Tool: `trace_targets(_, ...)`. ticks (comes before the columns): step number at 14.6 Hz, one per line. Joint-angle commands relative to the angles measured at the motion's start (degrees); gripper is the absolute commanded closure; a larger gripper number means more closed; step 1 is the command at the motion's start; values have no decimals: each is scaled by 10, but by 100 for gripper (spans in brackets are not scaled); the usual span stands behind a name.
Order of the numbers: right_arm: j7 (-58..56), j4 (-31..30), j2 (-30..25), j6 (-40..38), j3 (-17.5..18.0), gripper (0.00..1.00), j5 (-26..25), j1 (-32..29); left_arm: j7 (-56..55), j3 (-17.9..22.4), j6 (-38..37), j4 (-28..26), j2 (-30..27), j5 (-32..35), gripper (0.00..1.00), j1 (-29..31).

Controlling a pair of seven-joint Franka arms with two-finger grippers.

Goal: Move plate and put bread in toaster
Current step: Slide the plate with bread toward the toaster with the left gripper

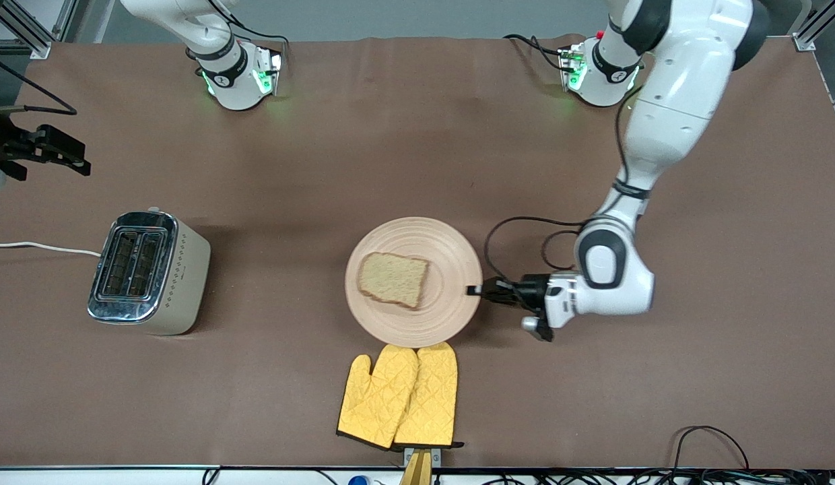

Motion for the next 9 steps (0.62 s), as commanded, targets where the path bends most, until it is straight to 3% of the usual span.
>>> trace_targets(1, -1, 8, 3, -6, -2, 0, 3, -1, -7, 1, 65, 15, 21, -81, 100, -64)
trace_targets(4, -2, 8, 4, -6, -2, 0, 2, -1, -7, 1, 109, 41, 47, -130, 100, -116)
trace_targets(9, -2, 8, 3, -6, -2, 0, 2, 0, 0, 1, 144, 59, 68, -158, 100, -158)
